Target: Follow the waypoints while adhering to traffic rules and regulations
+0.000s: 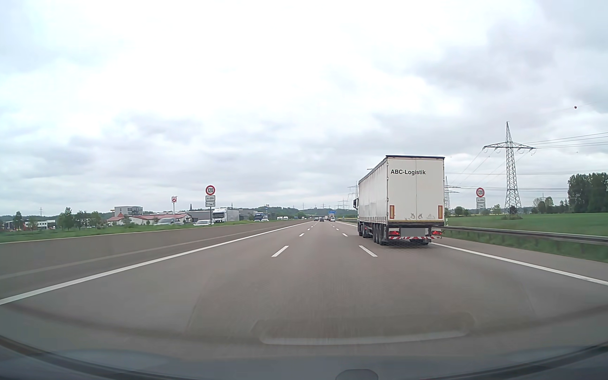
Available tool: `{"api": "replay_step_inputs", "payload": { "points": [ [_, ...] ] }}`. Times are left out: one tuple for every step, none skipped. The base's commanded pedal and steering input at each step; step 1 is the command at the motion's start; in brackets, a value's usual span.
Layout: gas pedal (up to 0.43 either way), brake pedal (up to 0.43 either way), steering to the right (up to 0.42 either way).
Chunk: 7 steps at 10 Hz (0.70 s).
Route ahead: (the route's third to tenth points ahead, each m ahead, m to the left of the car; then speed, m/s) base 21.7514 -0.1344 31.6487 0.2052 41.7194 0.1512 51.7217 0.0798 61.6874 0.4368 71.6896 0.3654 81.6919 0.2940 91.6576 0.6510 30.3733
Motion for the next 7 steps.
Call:
{"api": "replay_step_inputs", "payload": {
  "points": [
    [0.000,0.000,0.000],
    [0.000,0.000,0.000],
    [0.000,0.000,0.000],
    [0.000,0.000,0.000],
    [0.000,0.000,0.000],
    [0.000,0.000,0.000],
    [0.000,0.000,0.000]
  ]
}}
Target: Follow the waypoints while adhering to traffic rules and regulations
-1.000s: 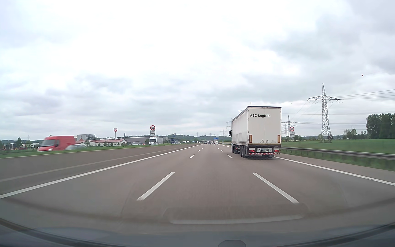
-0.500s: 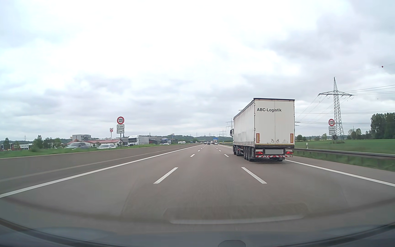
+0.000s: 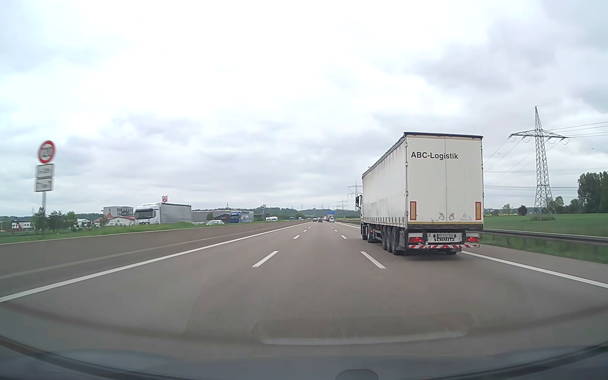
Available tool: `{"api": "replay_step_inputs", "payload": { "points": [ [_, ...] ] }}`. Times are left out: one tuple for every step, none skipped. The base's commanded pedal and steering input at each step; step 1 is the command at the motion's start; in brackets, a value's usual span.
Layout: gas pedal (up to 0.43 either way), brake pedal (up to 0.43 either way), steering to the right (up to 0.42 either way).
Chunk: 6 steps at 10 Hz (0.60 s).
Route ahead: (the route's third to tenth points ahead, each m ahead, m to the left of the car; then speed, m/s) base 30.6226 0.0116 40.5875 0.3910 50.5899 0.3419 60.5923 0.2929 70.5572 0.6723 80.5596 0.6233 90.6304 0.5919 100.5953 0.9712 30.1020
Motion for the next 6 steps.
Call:
{"api": "replay_step_inputs", "payload": {
  "points": [
    [0.000,0.000,-0.001],
    [0.000,0.000,-0.001],
    [0.000,0.000,-0.002],
    [0.000,0.000,-0.002],
    [0.000,0.000,-0.002],
    [0.000,0.000,-0.002]
  ]
}}
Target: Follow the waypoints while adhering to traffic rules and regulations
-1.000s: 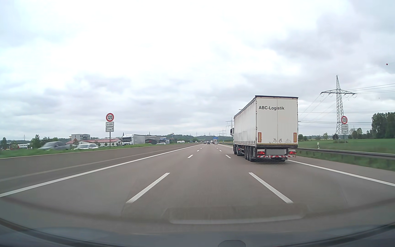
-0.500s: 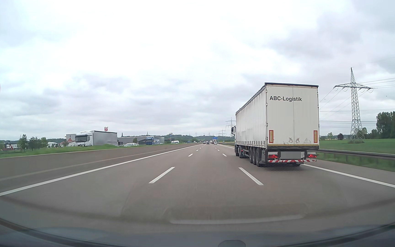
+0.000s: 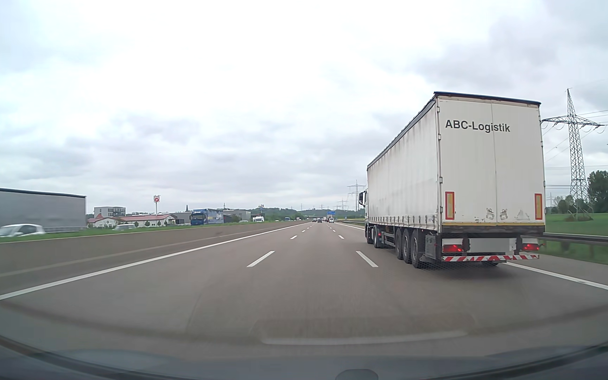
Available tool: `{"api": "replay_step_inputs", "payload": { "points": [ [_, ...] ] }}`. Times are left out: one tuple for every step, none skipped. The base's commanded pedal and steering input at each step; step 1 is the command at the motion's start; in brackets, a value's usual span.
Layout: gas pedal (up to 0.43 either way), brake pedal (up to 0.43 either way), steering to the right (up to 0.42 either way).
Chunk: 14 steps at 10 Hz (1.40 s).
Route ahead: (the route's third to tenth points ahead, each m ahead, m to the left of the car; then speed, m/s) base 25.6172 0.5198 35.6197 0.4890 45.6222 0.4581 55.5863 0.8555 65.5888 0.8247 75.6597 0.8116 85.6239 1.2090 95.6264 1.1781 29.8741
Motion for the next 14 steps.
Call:
{"api": "replay_step_inputs", "payload": {
  "points": [
    [0.000,0.000,-0.003],
    [0.000,0.000,-0.003],
    [0.000,0.000,-0.003],
    [0.008,0.000,-0.003],
    [0.169,0.000,-0.003],
    [0.248,0.000,-0.003],
    [0.260,0.000,-0.003],
    [0.311,0.000,-0.003],
    [0.311,0.000,-0.003],
    [0.311,0.000,-0.004],
    [0.311,0.000,-0.004],
    [0.311,0.000,-0.004],
    [0.311,0.000,-0.004],
    [0.311,0.000,-0.004]
  ]
}}
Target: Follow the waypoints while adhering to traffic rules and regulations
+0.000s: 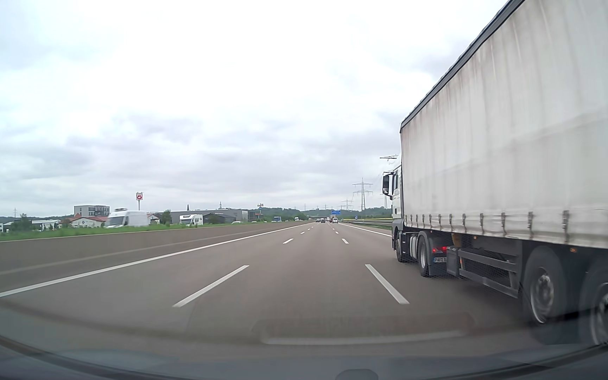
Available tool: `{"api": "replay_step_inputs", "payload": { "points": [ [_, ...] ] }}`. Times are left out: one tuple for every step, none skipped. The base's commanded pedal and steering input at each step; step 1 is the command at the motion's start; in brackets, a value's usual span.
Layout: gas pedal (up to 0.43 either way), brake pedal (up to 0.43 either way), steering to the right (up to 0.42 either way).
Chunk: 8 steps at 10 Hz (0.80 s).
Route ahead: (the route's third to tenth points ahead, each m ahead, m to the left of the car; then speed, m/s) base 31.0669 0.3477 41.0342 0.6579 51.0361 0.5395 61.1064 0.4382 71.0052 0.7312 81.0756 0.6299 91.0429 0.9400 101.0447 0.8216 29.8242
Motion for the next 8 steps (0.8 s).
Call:
{"api": "replay_step_inputs", "payload": {
  "points": [
    [0.311,0.000,-0.003],
    [0.311,0.000,-0.003],
    [0.311,0.000,-0.003],
    [0.311,0.000,-0.003],
    [0.311,0.000,-0.002],
    [0.311,0.000,-0.002],
    [0.311,0.000,-0.002],
    [0.311,0.000,-0.001]
  ]
}}
